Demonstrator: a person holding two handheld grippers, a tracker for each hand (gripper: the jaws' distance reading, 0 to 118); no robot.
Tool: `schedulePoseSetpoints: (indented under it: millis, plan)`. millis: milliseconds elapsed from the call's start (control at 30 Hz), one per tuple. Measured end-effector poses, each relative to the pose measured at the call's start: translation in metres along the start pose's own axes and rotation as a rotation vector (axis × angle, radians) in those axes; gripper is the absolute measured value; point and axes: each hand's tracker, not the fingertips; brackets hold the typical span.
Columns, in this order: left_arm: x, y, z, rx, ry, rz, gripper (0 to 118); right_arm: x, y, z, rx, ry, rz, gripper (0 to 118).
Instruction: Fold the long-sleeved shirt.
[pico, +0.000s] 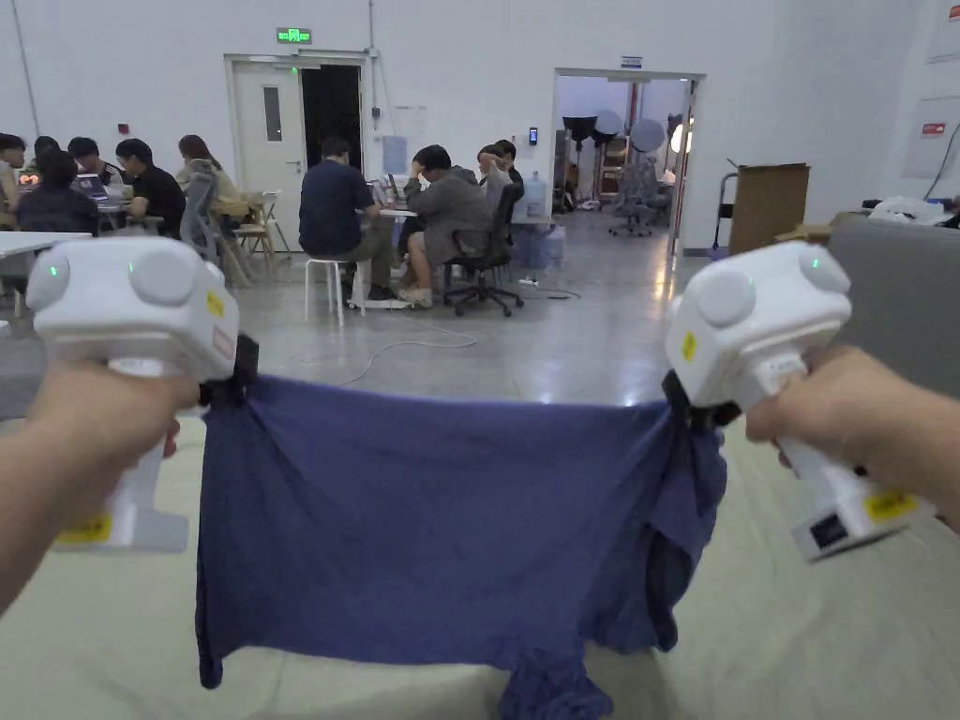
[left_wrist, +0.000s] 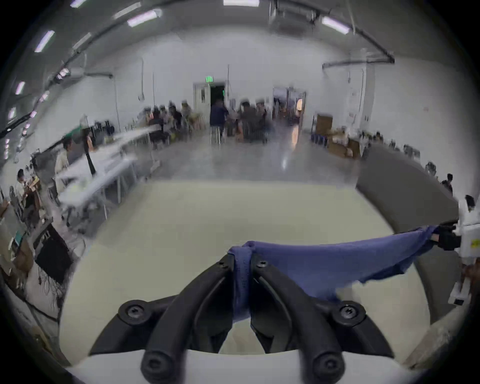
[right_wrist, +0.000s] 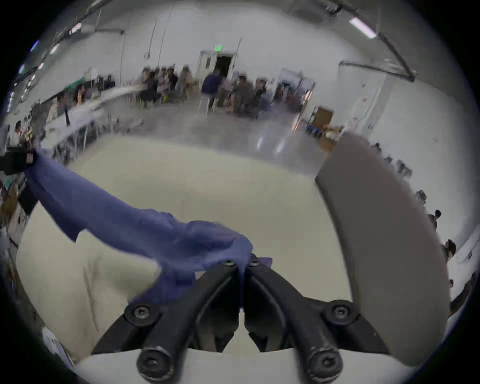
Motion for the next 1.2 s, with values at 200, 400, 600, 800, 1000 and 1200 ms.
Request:
schedulePoseSetpoints:
  millis: [200, 400, 600, 800, 1000, 1200]
  plan:
    - [-0.004, -0.143, -0.083, -0.259, -0.015, 0.008, 7, -0.047, -0.14, -0.112, -0.235, 0.108, -0.017, 0]
    - [-0.019, -0.245, -0.043, -0.361, -0.025, -0.083, 7, -0.06, -0.264, -0.079, -0.254, 0.231, -0.022, 0]
    - [-0.029, -0.327, 0.075, -0.357, -0.02, -0.121, 7, -0.069, -0.362, 0.022, -0.179, 0.32, 0.057, 0]
    - [-0.034, -0.397, 0.153, -0.396, -0.076, -0.108, 7, -0.081, -0.436, 0.093, -0.285, 0.367, 0.071, 0]
    - [-0.048, -0.459, 0.185, -0.467, -0.111, -0.053, 7, -0.098, -0.496, 0.111, -0.386, 0.371, 0.144, 0]
    - [-0.043, -0.498, 0.149, -0.567, -0.077, -0.051, 7, -0.108, -0.502, 0.072, -0.471, 0.351, 0.096, 0]
